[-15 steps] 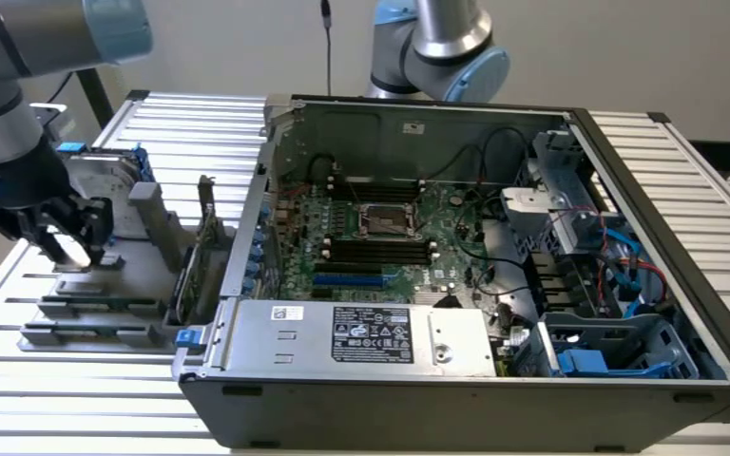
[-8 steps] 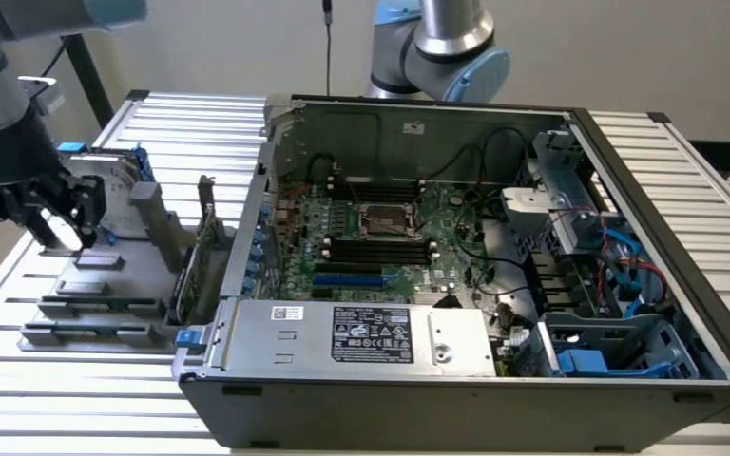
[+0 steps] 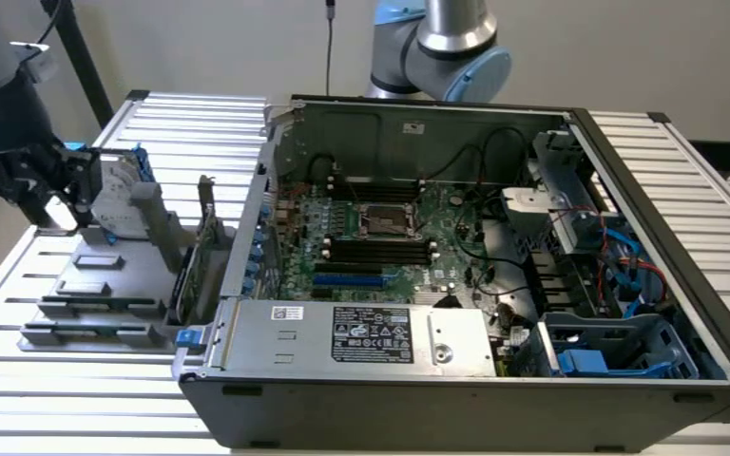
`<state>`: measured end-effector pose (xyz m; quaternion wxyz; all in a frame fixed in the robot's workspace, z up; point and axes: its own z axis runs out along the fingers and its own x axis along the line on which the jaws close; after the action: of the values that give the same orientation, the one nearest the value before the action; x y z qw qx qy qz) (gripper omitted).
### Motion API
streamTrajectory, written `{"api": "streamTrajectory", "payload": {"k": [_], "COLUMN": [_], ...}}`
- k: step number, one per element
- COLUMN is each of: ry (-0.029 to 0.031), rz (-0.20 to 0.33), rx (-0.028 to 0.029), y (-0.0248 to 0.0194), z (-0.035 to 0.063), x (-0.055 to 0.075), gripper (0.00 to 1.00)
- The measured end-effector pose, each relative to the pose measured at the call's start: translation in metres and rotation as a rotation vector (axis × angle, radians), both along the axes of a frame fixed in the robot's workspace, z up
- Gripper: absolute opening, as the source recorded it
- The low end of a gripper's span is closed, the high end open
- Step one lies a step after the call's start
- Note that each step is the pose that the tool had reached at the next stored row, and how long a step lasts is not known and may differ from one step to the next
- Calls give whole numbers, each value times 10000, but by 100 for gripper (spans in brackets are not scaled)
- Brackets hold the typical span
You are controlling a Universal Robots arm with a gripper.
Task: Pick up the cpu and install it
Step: 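Pick up the cpu and move it towards the insertion slot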
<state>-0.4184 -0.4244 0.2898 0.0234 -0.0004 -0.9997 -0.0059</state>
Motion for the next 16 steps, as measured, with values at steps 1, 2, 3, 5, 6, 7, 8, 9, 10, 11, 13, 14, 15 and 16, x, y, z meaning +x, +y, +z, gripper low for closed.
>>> {"api": "streamTrajectory", "payload": {"k": [1, 2, 3, 5, 6, 7, 8, 9, 10, 11, 13, 14, 15, 16], "ry": [4, 8, 13, 20, 25, 27, 31, 35, 37, 42, 52, 57, 64, 73], "rz": [7, 16, 26, 46, 55, 64, 74, 84, 93, 104, 121, 129, 137, 141], "rx": [1, 1, 0, 1, 0, 2, 1, 1, 2, 2, 3, 3, 3, 5], "y": [0, 0, 0, 0, 0, 1, 0, 0, 0, 0, 0, 0, 0, 1], "z": [45, 89, 134, 227, 272, 317, 362, 407, 451, 500, 591, 634, 680, 724], "x": [21, 44, 68, 120, 146, 172, 198, 225, 252, 281, 342, 371, 405, 445], "gripper": [55, 55, 55, 55, 55, 55, 55, 55, 55, 55, 55, 55, 55, 55]}}
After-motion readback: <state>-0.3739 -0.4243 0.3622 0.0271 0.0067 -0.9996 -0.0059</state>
